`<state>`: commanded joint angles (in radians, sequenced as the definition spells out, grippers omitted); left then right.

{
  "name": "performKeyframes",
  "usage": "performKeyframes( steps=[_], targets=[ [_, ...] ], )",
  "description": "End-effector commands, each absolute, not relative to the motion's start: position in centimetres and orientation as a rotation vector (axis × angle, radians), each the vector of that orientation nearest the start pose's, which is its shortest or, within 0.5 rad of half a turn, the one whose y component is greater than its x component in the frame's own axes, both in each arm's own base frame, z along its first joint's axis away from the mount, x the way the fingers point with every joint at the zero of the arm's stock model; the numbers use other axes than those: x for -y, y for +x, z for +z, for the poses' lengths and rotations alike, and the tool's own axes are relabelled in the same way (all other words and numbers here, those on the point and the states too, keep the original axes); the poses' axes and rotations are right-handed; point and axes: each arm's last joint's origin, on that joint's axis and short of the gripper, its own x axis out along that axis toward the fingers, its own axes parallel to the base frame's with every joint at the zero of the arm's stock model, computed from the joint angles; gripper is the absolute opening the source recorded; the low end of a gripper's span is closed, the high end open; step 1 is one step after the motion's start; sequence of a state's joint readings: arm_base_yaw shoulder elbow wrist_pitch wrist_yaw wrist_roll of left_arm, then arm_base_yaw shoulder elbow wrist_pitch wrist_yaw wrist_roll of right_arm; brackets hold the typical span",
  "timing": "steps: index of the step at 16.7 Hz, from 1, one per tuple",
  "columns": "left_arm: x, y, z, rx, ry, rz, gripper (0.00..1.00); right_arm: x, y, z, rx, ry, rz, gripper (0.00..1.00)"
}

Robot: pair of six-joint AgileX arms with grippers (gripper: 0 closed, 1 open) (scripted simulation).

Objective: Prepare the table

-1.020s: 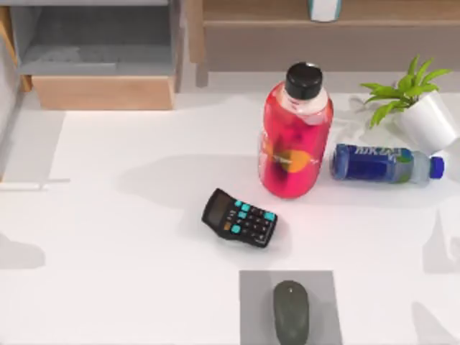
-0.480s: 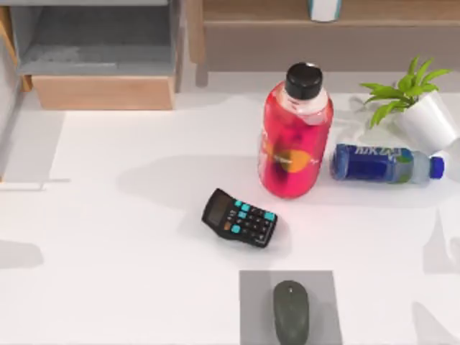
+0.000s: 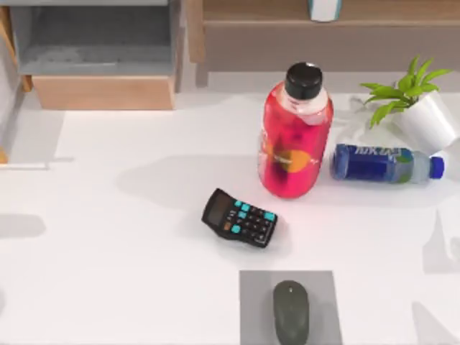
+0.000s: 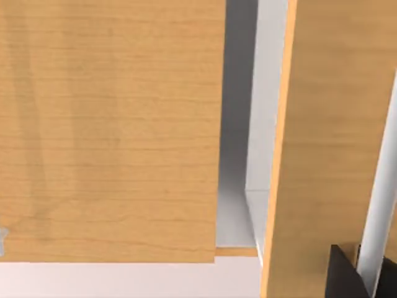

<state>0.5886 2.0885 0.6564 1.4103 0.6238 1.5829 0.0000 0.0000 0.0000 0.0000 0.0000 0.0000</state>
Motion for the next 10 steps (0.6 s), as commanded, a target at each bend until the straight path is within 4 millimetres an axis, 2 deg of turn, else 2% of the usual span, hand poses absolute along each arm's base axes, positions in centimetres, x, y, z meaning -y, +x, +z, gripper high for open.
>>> performKeyframes(
  steps=[3,8,10],
  targets=[
    [-17.4,31.5,9.1,0.001,1.555,-0.026,0.00,0.1,10.6,16.0,0.000,0.000,0.000,1.00],
    [-17.5,31.5,9.0,-0.009,1.551,-0.025,0.00,0.1,10.6,16.0,0.000,0.000,0.000,1.00],
    [-17.6,32.4,9.1,-0.005,1.558,-0.020,0.00,0.1,10.6,16.0,0.000,0.000,0.000,1.00]
  ],
)
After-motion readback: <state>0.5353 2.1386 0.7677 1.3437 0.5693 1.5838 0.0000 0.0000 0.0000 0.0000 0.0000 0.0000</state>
